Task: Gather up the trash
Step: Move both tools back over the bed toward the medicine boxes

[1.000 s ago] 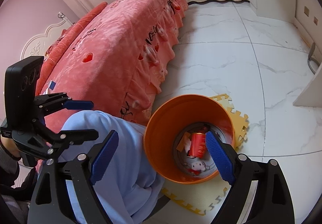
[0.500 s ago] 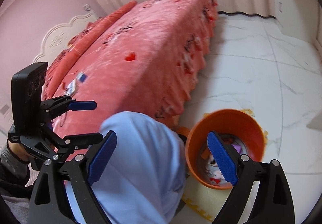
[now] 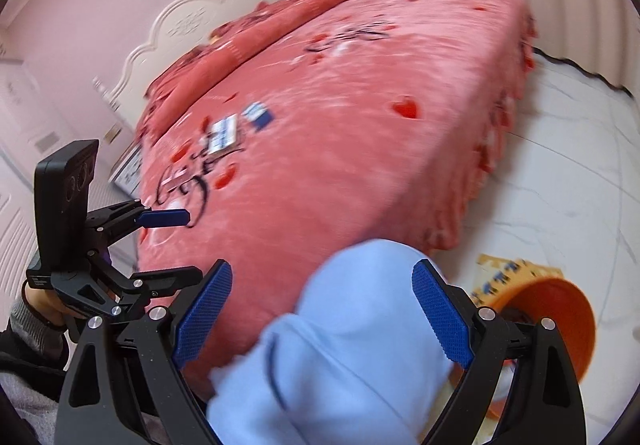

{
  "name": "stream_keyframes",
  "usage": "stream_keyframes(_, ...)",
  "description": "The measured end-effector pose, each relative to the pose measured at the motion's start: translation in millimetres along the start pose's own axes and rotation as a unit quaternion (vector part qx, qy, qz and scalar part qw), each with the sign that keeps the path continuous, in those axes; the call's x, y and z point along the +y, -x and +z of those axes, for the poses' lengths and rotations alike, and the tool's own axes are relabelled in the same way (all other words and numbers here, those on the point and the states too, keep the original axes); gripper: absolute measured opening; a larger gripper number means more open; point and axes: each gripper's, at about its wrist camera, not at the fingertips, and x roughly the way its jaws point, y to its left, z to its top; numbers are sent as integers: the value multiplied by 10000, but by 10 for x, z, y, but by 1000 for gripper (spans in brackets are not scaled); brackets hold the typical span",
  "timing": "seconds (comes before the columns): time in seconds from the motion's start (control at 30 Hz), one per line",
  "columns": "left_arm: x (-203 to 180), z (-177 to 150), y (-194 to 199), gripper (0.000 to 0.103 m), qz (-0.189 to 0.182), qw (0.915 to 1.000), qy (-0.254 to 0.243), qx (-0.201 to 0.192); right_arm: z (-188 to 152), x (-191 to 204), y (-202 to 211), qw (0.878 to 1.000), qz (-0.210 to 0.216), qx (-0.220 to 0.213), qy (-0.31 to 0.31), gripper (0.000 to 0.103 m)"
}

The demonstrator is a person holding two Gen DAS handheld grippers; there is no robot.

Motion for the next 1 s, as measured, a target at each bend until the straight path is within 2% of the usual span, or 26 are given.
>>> stream_keyframes(0.23, 574, -241, 270, 94, 361, 9975, 599, -120, 256, 570, -427, 9975, 347, 259, 567, 90)
stream_keyframes(0.5, 1046, -340, 421, 94, 530, 9943, 896, -215, 552, 1061, -786, 9916, 587, 414, 1073, 90)
stream_keyframes(0.83, 1526, -87, 328, 94, 598, 9930, 989, -225, 1008, 1286, -1236, 9854, 715, 557, 1438, 90)
stream_keyframes(1.0, 1892, 86, 323, 94, 737, 9924, 961, -218, 1290, 1333, -1513, 9833, 717, 572, 1574, 90)
